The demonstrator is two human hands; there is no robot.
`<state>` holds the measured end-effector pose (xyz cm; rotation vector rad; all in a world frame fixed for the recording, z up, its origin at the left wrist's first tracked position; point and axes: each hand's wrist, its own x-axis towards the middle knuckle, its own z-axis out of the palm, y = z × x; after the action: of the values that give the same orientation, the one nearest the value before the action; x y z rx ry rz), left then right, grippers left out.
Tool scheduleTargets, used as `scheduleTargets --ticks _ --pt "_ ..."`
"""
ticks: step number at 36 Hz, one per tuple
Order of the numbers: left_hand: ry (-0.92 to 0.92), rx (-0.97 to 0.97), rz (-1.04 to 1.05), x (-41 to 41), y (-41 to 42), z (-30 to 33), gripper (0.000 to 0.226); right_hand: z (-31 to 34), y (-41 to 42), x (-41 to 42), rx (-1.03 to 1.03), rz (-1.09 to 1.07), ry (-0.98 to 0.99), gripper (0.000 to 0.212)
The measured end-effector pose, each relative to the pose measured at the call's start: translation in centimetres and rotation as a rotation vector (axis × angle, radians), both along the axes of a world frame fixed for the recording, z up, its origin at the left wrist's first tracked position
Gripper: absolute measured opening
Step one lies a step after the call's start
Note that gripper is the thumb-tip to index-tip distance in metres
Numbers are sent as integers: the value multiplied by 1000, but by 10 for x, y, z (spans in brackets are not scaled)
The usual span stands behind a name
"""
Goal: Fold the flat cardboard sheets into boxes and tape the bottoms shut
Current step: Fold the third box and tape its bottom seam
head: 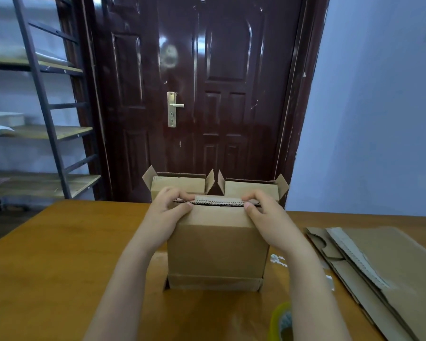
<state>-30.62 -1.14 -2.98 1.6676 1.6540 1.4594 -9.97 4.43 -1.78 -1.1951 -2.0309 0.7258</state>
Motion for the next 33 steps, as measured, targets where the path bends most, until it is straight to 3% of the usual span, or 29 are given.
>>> scheduleTargets --ticks 14,33 --pt "299 -21 89 -19 -15 14 7 -1 -10 -17 -73 99 49 20" --pt "257 21 97 26 8 -3 12 1 3 23 -55 -36 22 17"
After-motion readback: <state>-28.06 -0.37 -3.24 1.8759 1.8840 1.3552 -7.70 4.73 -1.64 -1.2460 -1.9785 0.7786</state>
